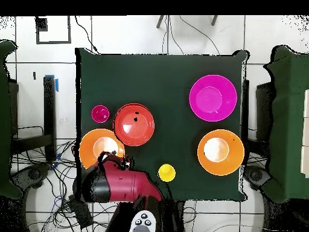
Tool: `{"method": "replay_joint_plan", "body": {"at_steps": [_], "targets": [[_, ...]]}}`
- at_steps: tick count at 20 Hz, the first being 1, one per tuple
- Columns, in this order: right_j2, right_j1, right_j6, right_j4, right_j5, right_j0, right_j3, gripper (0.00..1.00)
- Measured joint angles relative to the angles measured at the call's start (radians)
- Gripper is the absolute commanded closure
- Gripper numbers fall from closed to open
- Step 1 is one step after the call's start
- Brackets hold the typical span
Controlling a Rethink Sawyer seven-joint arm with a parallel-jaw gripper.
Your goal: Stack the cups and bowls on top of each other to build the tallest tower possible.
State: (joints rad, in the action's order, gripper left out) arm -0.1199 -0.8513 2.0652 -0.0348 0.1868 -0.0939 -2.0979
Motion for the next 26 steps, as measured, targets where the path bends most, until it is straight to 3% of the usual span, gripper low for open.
{"method": "replay_joint_plan", "body": {"at_steps": [26], "targets": [[-0.011,-0.011,0.000,-0.001,0.022,0.009,0.095,0.00]]}}
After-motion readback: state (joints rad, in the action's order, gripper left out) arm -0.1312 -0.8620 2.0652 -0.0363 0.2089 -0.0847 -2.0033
